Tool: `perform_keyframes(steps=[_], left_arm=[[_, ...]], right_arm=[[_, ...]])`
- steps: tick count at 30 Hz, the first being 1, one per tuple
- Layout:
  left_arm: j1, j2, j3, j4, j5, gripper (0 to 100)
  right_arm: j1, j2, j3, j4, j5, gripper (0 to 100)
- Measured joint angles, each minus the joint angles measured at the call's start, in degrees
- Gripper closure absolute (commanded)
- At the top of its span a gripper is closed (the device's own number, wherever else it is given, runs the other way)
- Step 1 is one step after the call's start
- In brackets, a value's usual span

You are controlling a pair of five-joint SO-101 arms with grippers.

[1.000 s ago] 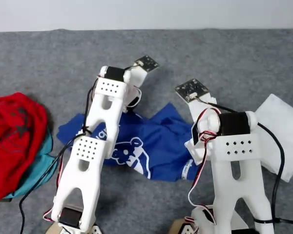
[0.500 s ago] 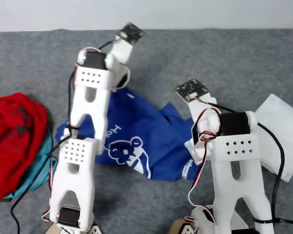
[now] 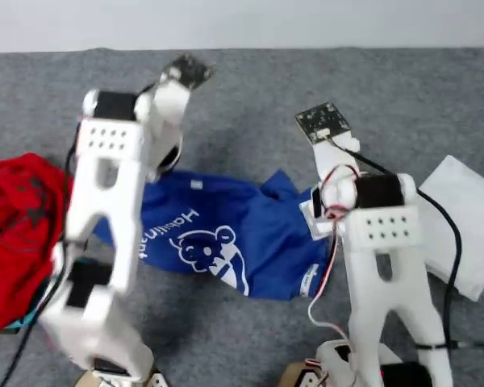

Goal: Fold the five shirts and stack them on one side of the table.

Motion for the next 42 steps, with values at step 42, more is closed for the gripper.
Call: perform_keyframes(steps=[42], left_arm=[[-37.5, -46.9, 54.2, -0.1, -34.1, 99]], right_arm=[[-16.6, 68.5, -68.4, 15.8, -8.4, 76.3]])
